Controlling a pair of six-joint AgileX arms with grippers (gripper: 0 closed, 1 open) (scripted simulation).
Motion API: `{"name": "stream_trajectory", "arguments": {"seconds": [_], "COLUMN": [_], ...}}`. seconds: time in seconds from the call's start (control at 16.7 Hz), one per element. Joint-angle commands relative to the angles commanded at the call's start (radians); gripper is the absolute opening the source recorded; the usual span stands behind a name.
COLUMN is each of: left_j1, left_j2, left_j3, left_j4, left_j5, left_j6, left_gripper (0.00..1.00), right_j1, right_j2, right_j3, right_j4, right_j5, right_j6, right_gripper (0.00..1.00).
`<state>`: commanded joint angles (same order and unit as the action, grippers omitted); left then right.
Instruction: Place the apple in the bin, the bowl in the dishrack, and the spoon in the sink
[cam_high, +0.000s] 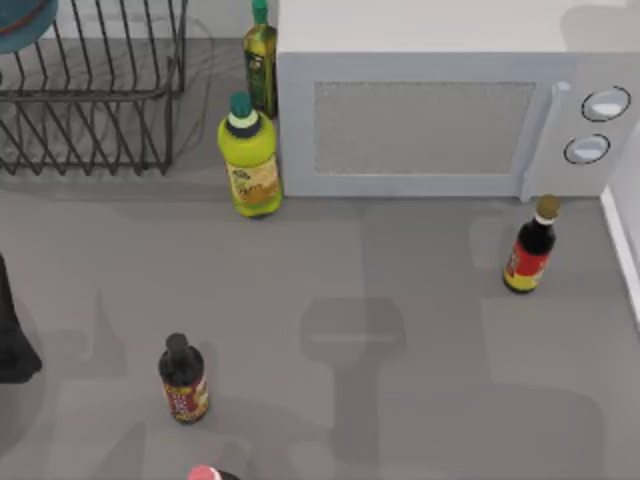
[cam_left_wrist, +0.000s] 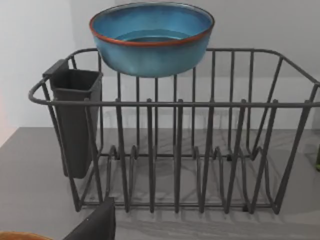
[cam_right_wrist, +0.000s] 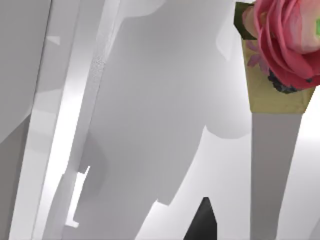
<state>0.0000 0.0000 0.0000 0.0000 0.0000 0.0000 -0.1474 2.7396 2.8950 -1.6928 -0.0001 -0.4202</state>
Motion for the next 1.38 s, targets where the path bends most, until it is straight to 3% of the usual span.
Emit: {"name": "stream_trajectory", "arguments": {"seconds": [0.36,0.9,1.26,1.38], "left_j1": [0.0,0.0,0.0,0.0], "left_j2": [0.0,0.0,0.0,0.0], "left_j3": [0.0,0.0,0.0,0.0], "left_j4": [0.0,0.0,0.0,0.0], "left_j5": [0.0,0.0,0.0,0.0], "left_j6": [0.0,0.0,0.0,0.0], "left_gripper": [1.0,1.0,1.0,1.0], "right_j1": [-0.006,0.0,0.0,0.0], "right_j2": [-0.006,-0.123,-0.137,-0.137], "right_j3": [-0.019,-0.413,-0.447,-0.447], "right_j4": [0.016,0.276,0.307,0.307], "right_j5": [-0.001,-0.002,-0.001,-0.001], "right_j6": [0.001,-0.002,-0.002,-0.002], "right_gripper": [0.0,0.0,0.0,0.15]}}
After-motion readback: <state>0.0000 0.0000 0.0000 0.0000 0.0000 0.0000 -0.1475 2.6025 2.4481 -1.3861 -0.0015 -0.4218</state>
